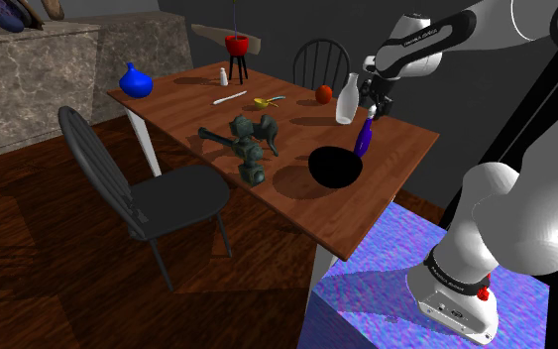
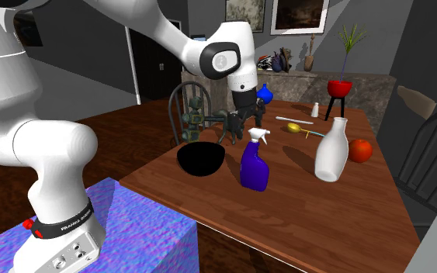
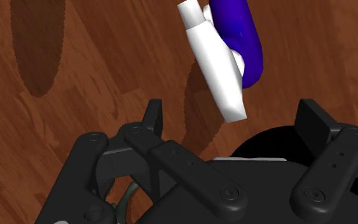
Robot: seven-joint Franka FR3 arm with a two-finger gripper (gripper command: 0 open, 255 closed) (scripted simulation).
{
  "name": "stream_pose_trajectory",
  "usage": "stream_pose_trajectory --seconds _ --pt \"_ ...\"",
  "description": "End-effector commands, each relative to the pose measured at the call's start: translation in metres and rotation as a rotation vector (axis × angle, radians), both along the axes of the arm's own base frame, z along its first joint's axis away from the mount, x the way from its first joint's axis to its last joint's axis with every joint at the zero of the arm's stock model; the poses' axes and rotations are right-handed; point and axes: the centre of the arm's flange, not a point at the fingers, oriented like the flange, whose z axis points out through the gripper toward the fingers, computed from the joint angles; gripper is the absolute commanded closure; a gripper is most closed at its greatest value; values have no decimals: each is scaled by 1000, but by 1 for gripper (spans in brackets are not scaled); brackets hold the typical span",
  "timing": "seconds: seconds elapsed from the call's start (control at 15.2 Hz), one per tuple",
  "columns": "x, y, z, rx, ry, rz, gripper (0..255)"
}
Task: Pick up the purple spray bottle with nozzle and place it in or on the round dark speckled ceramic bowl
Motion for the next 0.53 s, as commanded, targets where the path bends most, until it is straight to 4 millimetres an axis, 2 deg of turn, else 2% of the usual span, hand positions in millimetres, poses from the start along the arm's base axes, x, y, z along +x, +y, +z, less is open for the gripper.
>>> stream_pose_trajectory --seconds 0.0,0.07,0.13,0.46 --pt "0 0 0 0 0 0 0" --pt "0 0 0 0 0 0 0" --pt "0 0 0 0 0 0 255" --pt "0 0 0 0 0 0 255"
